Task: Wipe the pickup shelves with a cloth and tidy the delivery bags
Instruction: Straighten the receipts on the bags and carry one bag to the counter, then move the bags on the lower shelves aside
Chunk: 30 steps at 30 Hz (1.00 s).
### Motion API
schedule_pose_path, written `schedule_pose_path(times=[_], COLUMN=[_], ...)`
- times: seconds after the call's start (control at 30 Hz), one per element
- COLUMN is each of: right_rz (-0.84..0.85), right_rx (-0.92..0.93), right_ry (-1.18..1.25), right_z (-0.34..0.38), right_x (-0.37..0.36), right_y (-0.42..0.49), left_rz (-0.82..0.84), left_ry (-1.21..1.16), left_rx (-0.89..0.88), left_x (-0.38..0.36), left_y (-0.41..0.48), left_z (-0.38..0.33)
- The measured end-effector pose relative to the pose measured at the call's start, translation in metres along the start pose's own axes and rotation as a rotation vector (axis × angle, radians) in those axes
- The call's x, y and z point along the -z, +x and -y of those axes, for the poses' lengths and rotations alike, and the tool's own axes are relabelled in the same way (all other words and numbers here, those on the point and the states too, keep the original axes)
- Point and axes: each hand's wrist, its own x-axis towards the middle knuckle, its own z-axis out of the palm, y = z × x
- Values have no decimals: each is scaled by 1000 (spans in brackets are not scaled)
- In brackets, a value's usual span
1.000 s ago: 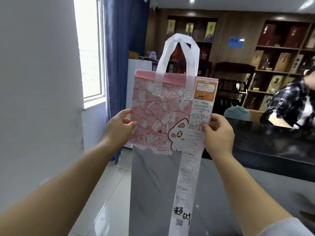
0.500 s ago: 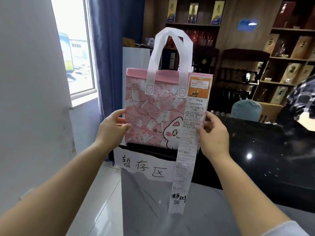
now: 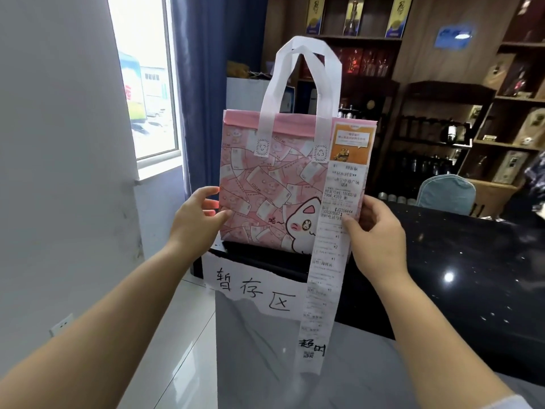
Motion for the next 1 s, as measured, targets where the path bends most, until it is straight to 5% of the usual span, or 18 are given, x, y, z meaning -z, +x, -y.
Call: schedule_pose_path(times=[0.13, 0.33, 0.67, 1.0], right_rz=[-34, -70, 157, 509], right_rx=[40, 102, 70, 163], right_ry=[-188, -122, -44, 140], right_z=[12, 40, 87, 135], right_x=[18, 34, 38, 27], right_y=[-17, -93, -211, -315], left_rz=[-14, 12, 76, -184], left_ry=[-1, -65, 12, 50], left_rx=[17, 28, 92, 264], left_x=[18, 62, 136, 220], left_y=[-22, -98, -239, -410], left_z=[-6, -9, -21, -43])
